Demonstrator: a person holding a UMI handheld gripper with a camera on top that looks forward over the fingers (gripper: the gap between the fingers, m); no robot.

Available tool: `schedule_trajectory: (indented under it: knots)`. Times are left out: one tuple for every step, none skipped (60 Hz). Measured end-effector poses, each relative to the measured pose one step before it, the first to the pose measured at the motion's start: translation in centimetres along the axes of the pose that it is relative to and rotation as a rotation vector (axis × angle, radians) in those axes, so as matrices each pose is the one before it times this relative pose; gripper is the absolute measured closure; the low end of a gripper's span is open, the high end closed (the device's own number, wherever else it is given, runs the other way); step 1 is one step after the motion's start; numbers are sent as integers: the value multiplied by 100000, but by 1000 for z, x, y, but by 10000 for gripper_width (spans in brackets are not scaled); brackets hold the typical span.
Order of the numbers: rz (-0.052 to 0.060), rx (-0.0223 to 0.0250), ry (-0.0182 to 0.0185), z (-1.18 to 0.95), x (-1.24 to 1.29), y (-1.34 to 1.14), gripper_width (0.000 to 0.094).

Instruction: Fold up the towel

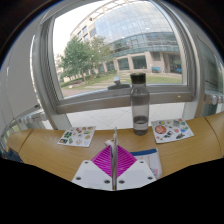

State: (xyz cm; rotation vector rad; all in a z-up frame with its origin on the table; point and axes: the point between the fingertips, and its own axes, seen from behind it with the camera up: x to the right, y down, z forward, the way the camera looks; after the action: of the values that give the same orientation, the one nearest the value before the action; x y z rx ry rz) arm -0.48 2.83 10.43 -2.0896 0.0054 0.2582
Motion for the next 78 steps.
schedule_trajectory:
  knots:
    - [210,166,338,-267,1095,-26,909]
    - [305,-295,475,-110,991,-17,908]
    - [406,-315,365,-37,954,17,908]
    - [555,-221,276,-91,1017,208,909]
    - [626,-493,368,50,968,163,909]
    - [615,-688,526,151,1015,212,909]
    - [637,-888,532,149,947,283,909]
    - [471,-937,564,216,955,346,909]
    - [352,-809,677,258,961,335,908]
    - [43,-656,938,305,993,311,908]
    - [-141,-413,1132,310,1033,465,908]
    - [-251,-844,1232,385,976,375,901]
    - [-350,-1083,1226,385,895,461,879]
    - [-417,-1303,1399,380,882,476,841]
    - [-447,-1101,1587,346,886,438,794]
    - [-372,-628,1843,292,860,296,740]
    - [-399,-90,1912,308,828,178,686]
    - [-677,378,1651,33,690,232,632]
    - [-1134,107,1869,188,691,173,582]
    - [-1476,-90,1850,125,647,181,531]
    - [-1472,179,1674,92,569,80,482]
    - [-1234,546,1348,18,444,-34,435]
    - [-971,786,1181,-20,409,-123,392]
    - [-541,412,632,-123,464,-216,358]
    - [-631,842,812,-123,191,-128,326]
    - [-390,847,641,-185,155,-184,308]
    - [-152,878,486,-194,108,-248,299]
    - [-68,979,346,-249,54,-286,294]
    - [-123,745,117,-451,98,-491,290]
    - [-89,1240,-32,-301,-60,-348,286]
    - [-86,1258,-149,-335,-92,-397,283]
    - [-7,1202,-321,-372,-161,-404,278]
    - [63,1126,-440,-391,-198,-420,271]
    - [89,1069,-478,-411,-245,-420,264]
    - [146,1148,-492,-448,-325,-526,256]
    - [98,979,-708,-478,-367,-553,248]
    - [251,1288,-879,-476,-481,-526,242]
    - [315,1210,-1004,-472,-536,-493,233]
    - [339,1170,-1026,-489,-549,-489,226]
    - [228,1197,-962,-462,-596,-486,217]
    - [111,1254,-955,-463,-628,-481,210]
    - [172,1354,-775,-410,-703,-376,208]
    - [292,1399,-986,-419,-700,-479,205]
    - [437,1371,-1043,-426,-764,-430,205]
    - [487,1256,-932,-427,-771,-387,203]
    - [512,1196,-798,-416,-827,-281,200]
    - [410,1063,-922,-389,-843,-292,194]
    - [356,836,-853,-329,-801,-207,189]
    - [321,449,-730,-308,-815,-83,186]
    - [227,170,-554,-291,-756,10,182]
    - [92,102,-434,-277,-750,62,177]
    - [-71,417,-428,-407,-824,121,173]
    - [-122,56,-414,-211,-711,25,171]
    - [-246,-51,-294,-176,-716,110,167]
    - [-188,-167,-129,-216,-665,184,164]
    - [-115,-196,80,-188,-617,219,159]
    - [-114,94,2,-379,-673,288,162]
    - [-177,-125,109,-240,-610,200,158]
    - [-127,-55,-23,-242,-655,181,156]
    - [-53,27,-13,-235,-653,171,154]
    - [15,56,90,-256,-609,193,151]
    - [-86,169,89,-252,-551,373,149]
    - [-9,-164,60,-286,-577,294,149]
    - [31,-311,43,-284,-569,297,149]
    - [57,-301,-18,-275,-562,291,149]
    - [12,-255,-32,-296,-557,249,149]
    - [-29,-205,-53,-268,-535,257,149]
    - [-140,-183,-62,-251,-484,330,149]
    - [-99,-294,-56,-282,-476,274,148]
    - [-113,-354,-26,-284,-456,264,147]
    - [-206,-322,-30,-301,-463,229,149]
    - [-264,-332,11,-258,-401,223,151]
    - [-250,-243,63,-245,-410,325,148]
    - [-306,-290,119,-275,-349,269,148]
    - [-230,-325,115,-295,-289,189,148]
    - [-252,-173,122,-248,-288,206,148]
    - [-301,-127,90,-281,-298,160,149]
    - [-258,-158,33,-266,-282,173,147]
